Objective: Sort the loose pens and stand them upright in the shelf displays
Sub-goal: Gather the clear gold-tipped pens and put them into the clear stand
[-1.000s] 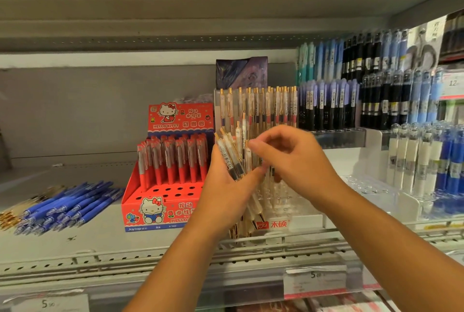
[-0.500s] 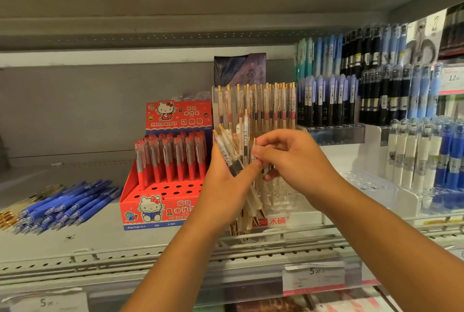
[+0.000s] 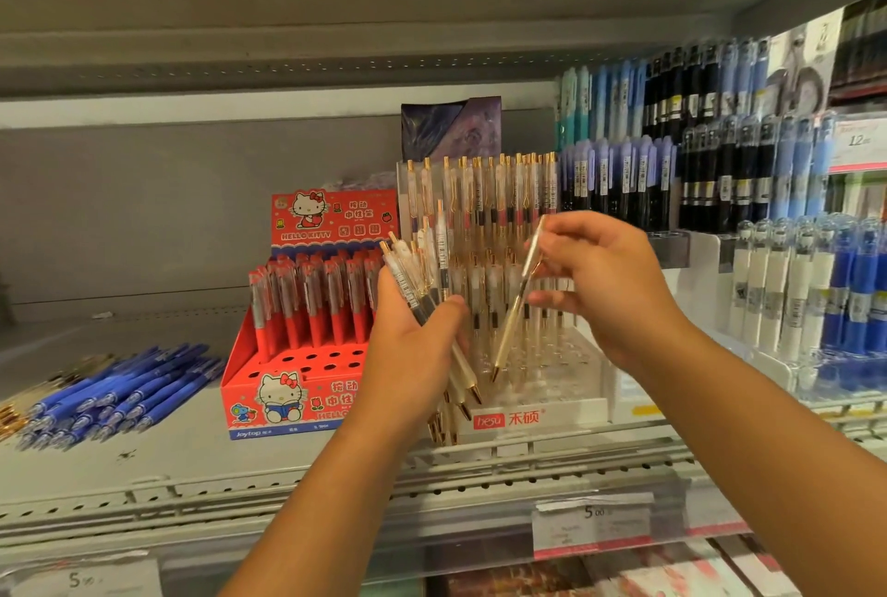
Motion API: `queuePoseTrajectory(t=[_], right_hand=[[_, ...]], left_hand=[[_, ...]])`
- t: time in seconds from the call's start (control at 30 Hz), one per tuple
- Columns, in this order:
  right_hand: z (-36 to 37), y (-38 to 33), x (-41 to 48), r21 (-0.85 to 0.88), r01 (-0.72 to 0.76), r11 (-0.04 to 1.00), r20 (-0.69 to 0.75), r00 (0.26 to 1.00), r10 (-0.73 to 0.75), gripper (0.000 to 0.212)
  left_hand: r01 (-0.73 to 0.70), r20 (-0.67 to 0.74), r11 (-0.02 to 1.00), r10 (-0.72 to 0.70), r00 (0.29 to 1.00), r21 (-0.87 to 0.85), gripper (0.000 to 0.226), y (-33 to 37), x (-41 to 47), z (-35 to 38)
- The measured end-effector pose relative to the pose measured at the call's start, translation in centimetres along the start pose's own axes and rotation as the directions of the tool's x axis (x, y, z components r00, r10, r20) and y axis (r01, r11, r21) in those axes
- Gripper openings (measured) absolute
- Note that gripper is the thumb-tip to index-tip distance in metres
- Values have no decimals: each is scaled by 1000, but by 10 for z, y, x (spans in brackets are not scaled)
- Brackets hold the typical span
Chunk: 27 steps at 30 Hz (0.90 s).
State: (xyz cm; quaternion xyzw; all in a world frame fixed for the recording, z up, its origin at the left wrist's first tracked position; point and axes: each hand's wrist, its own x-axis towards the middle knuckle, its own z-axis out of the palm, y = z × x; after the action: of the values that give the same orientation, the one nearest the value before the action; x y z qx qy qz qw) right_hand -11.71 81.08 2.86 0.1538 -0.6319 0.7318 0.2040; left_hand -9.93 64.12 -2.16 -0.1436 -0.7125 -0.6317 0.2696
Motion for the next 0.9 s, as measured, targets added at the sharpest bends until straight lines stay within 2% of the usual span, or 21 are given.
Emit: queuePoseTrajectory(t=[0.2,0.37,0.6,0.9], right_hand=[[-16,4,17,-118,151,981,-97,982,-163,19],[-21,15,25,-258,230,938,-56,966,-252,18],[-17,34,22,-472,245,847,111,969,-219,22],[-18,39,16,-460,238,855,90,971,-221,27]], left_hand=[[4,48,1000,-5,999,19,46,4,-3,0],[6,54,1000,-6,998,-4,47,3,-3,1],[28,66,999,-25,998,-34,40,4,-3,2],[24,106,999,-19,994,-49,42,3,-3,1]])
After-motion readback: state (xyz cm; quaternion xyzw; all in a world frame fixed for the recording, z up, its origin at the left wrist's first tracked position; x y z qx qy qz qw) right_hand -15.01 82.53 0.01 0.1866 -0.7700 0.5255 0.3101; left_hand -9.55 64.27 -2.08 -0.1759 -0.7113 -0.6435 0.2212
